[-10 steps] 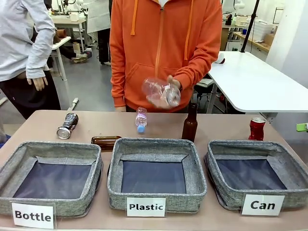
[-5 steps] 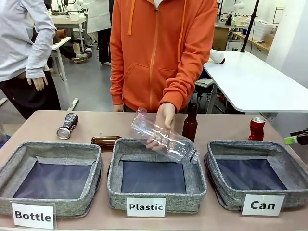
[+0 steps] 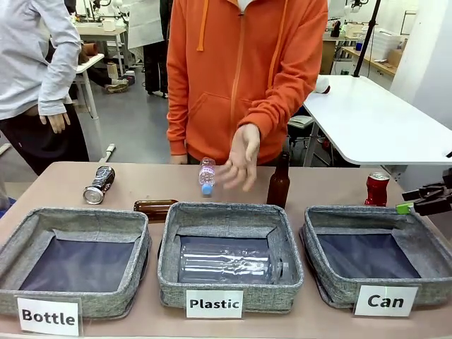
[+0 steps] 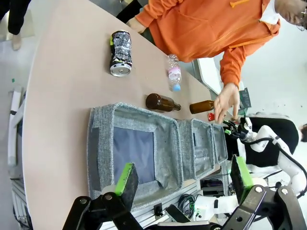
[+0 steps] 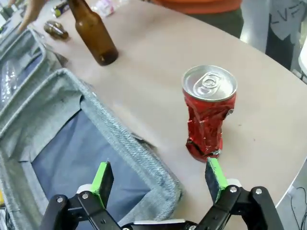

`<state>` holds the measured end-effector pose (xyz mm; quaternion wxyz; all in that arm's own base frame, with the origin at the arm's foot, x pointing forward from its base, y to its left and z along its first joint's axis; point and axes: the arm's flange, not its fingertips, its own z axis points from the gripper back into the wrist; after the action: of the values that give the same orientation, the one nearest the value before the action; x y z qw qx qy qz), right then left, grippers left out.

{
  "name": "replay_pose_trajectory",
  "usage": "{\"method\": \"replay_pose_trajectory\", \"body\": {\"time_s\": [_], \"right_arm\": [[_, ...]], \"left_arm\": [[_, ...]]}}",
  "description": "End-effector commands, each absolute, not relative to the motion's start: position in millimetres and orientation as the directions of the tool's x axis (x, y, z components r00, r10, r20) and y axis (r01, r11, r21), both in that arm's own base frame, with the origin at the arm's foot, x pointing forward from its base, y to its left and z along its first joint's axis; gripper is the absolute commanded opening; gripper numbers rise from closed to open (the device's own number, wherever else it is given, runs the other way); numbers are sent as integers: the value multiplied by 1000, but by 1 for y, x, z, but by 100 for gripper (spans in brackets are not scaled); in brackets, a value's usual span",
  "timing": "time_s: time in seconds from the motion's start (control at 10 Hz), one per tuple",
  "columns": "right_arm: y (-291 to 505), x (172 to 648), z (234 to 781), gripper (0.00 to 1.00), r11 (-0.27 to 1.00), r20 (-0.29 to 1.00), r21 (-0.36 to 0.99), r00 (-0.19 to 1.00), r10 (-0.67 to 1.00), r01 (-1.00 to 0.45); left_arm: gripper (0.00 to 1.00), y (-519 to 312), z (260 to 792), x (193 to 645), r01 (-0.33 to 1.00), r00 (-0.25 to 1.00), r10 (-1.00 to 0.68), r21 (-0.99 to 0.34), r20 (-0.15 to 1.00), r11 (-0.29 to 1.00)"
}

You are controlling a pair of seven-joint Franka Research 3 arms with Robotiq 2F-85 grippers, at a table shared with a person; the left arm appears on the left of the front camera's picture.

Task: Sort the can waste into the basket.
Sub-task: Pick up the can waste from the table and place it in the right Fabric basket.

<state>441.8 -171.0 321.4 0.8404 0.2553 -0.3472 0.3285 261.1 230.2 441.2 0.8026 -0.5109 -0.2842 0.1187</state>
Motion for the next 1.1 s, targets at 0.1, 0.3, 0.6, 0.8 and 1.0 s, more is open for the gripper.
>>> {"method": "replay_pose_trajectory", "body": {"time_s": [0.1, 0.3, 0.6, 0.8, 1.0], "right_arm": [[-183, 469, 312, 100, 639, 802, 170, 482, 353, -750], [-184, 478, 307, 100, 638, 797, 211, 508, 327, -741], [-181, 486, 302, 100, 630, 798, 222, 510, 321, -745], [-178, 492, 301, 100, 623, 794, 236, 518, 319, -746], [-175, 497, 299, 100, 612, 806, 245, 509, 303, -752]], "left_arm": [[100, 231, 442, 263, 127, 801, 481, -887, 356, 444], [100, 231, 442, 263, 127, 801, 481, -887, 356, 444], [100, 231, 442, 263, 127, 801, 481, -887, 356, 444], [100, 231, 442, 263, 127, 801, 481, -887, 356, 444], [100, 231, 442, 263, 127, 801, 481, -887, 356, 444]]}}
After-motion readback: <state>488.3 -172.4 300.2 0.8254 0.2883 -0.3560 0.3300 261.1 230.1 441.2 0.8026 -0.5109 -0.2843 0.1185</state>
